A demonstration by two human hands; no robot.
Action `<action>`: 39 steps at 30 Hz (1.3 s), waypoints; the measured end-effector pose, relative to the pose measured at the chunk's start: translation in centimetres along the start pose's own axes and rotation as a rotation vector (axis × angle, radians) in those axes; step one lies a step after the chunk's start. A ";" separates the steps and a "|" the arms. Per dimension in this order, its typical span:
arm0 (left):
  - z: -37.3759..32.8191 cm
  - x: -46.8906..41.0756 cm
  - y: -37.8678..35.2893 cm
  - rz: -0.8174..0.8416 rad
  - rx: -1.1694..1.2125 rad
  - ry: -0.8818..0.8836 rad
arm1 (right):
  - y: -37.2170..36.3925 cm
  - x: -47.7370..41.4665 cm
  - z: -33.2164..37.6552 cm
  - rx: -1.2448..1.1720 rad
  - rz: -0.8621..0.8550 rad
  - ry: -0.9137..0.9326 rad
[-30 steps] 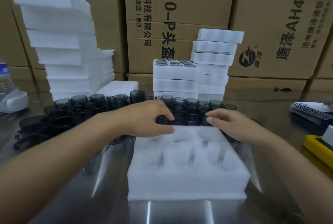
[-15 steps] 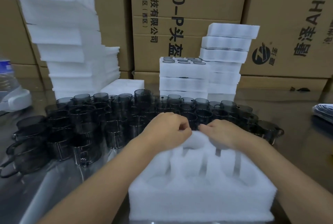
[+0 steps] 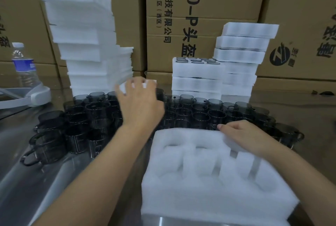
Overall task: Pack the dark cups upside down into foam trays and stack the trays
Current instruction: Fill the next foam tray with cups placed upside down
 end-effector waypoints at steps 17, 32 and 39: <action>8.9 -0.6 -0.2 0.539 -0.093 0.450 | 0.1 0.7 0.7 -0.010 0.003 0.011; -6.0 2.5 2.4 0.014 0.692 -0.430 | 3.6 3.9 4.9 -0.260 -0.424 0.388; -8.5 4.6 0.3 0.106 0.765 -0.593 | -0.1 2.8 5.7 -0.924 0.011 0.323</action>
Point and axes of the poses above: each hand's wrist, its own x-axis away from the middle knuckle, its own y-axis out of the back of the hand, z = x × y, the point moved 7 cm from there along -x, towards the middle knuckle, and after that the axes turned 10 degrees about z, right-handed, at the moved point
